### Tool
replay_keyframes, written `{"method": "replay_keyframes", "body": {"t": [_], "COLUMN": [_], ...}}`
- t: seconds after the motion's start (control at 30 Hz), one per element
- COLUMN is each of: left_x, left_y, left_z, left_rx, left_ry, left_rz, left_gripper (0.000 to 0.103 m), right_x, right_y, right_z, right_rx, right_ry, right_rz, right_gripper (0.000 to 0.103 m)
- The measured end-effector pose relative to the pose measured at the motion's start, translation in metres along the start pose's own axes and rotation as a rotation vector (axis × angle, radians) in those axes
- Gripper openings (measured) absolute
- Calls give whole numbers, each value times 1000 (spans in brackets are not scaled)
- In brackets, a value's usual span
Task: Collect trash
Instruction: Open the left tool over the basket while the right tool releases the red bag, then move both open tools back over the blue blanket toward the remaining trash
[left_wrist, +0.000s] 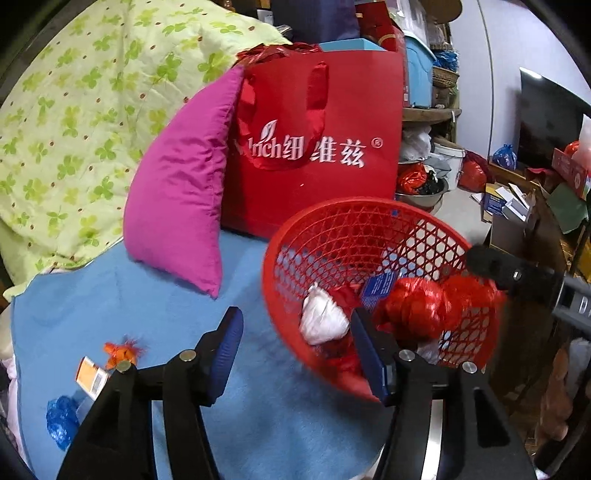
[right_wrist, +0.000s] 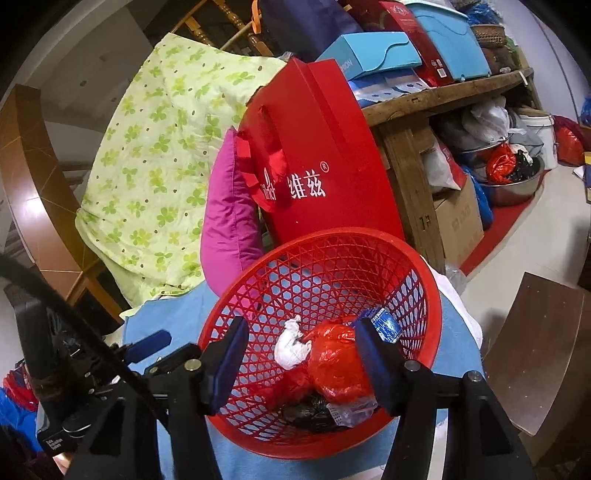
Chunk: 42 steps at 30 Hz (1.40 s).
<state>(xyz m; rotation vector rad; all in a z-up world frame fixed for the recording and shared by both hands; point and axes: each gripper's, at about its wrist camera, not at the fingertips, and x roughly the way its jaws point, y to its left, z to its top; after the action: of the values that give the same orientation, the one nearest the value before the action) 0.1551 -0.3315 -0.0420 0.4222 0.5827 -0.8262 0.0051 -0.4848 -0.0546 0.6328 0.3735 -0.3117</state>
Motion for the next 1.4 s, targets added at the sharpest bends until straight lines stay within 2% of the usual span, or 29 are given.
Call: {"method": "replay_keyframes", "body": {"t": [0.1,0.27,0.43,0.67,0.83,1.03,1.2,1.4], "left_x": [-10,-27,-54,-99,-118,-128,-137,-146], "left_y": [11,37,68,117,140,170,191,206], "left_z": [-12,-38,-65,-100,-118,-141,-153,-163], "left_rx": [-21,-70,-114,-214,-249,-330,-379,-420], "left_ry": [8,45,42,17,2,12,1,-12], "left_rz": [40,113,193,294,356,392,428,444], "left_gripper": [68,69,74,79,80,80,81,82], "right_x": [-5,-12,-21,-23,-16,-3,10,29], "right_y": [7,24,51,104,149,196,223,232], "right_z": [0,0,-2,-14,-31,-53,-70,-87], "right_rx": [-14,-42,-84,-176,-286,-404,-471,-455], "right_ry": [-3,-7,-10,15,51,105,143,198], "right_rz": [7,32,66,119,156,198,203,192], "right_gripper": [64,64,64,67,70,70,75,77]}}
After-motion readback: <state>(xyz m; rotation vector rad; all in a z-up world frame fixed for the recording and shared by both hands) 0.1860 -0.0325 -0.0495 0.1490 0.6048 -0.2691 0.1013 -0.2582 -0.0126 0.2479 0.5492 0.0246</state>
